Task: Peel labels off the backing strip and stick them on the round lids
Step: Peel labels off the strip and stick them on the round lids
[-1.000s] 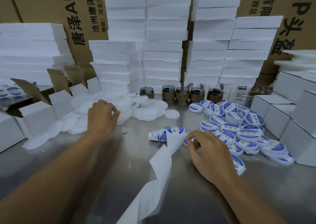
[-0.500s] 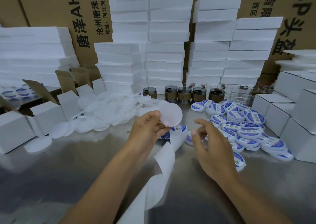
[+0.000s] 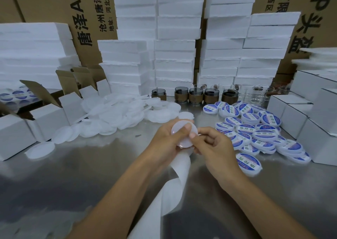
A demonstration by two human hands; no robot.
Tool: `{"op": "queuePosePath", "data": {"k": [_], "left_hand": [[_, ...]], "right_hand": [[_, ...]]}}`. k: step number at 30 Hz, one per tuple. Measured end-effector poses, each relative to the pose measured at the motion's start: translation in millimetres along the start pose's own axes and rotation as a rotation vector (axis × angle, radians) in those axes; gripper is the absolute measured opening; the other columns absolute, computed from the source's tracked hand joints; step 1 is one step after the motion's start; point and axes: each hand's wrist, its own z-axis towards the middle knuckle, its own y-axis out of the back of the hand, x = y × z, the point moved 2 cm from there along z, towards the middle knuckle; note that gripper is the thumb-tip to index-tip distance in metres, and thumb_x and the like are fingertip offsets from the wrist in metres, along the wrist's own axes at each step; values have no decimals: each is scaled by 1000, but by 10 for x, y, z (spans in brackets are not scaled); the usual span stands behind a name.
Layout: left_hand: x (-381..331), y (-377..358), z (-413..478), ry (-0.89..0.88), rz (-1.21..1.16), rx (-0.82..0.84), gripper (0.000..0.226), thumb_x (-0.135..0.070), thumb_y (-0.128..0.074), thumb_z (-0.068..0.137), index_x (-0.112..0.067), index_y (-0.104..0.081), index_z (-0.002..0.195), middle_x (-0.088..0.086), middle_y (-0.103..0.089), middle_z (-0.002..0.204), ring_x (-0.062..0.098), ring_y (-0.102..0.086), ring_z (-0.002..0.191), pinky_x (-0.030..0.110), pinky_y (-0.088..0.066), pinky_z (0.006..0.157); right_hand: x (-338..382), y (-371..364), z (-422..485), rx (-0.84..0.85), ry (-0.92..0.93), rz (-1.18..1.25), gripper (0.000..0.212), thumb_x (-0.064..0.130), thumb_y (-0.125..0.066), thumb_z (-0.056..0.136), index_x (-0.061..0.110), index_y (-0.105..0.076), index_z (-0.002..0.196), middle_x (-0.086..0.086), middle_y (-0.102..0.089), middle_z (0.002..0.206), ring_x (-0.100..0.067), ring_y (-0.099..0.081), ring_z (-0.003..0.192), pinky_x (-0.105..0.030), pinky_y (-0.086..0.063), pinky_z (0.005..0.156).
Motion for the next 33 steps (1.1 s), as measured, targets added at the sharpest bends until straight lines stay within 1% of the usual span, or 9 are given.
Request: {"op": "queuePosePath", "data": {"k": [4,8,11,15,18,21,25,30,33], "left_hand": [[-34,41,1,-15,-14,-123,13,-15,-52,93,-13,-65,93,-3,-67,69,9,-62,59,19,-47,50],[-60,143,9,43,-103,-189,15,-11,-50,94,-9,-64,95,0,-64,61,11,-55,46,19,-44,44],[-38,186,22,80,-107,-216,16,-9,-49,94,-8,-65,99,0,-65,61,12,-54,44,18,-44,43],[19,224,31,139,-100,-224,14,-9,-51,94,-8,-65,94,3,-70,72,14,-65,60,22,-49,49],[70,249,34,192,-71,-211,12,-9,-53,93,-8,-65,92,2,-72,70,11,-68,60,21,-53,52],[95,284,59,234,-91,-232,12,-7,-53,93,-6,-66,90,6,-73,75,14,-69,65,26,-58,60],[115,294,80,259,-108,-240,12,-4,-53,92,-3,-65,91,13,-70,87,23,-66,79,29,-59,67],[123,267,67,296,-95,-190,15,-5,-50,94,-2,-64,97,10,-73,85,21,-69,81,30,-58,72],[116,195,69,306,-160,-108,26,-5,-44,97,6,-58,116,22,-65,114,31,-62,107,32,-56,82]], "right_hand": [[-11,102,51,-178,32,-100,2,23,-59,89,25,-59,88,8,-65,70,6,-58,63,-8,-43,57],[-36,238,88,-99,272,-1095,39,31,-44,94,29,-39,132,13,-58,106,-11,-42,114,-28,-28,91],[-91,211,145,-30,296,-1357,49,36,-30,97,28,-20,144,4,-55,125,-15,-28,130,-32,-7,102],[-202,194,163,171,209,-1314,47,36,-23,99,35,-17,145,4,-40,143,-10,-12,140,-44,4,113],[-223,186,181,139,145,-1091,38,38,-33,98,37,-42,135,4,-31,151,-8,-21,140,-40,9,113],[-172,172,177,-63,167,-759,22,31,-49,94,29,-67,106,6,-58,128,-5,-45,125,-40,-16,115],[-117,239,177,-219,102,-453,12,27,-64,85,25,-68,75,21,-67,74,3,-62,79,-9,-45,72],[-78,286,225,-286,-11,-28,16,7,-74,76,15,-62,71,8,-69,67,2,-63,60,-9,-48,56],[-65,272,239,-235,-14,25,18,6,-72,77,16,-59,75,10,-68,63,3,-62,61,-8,-48,58]]}}
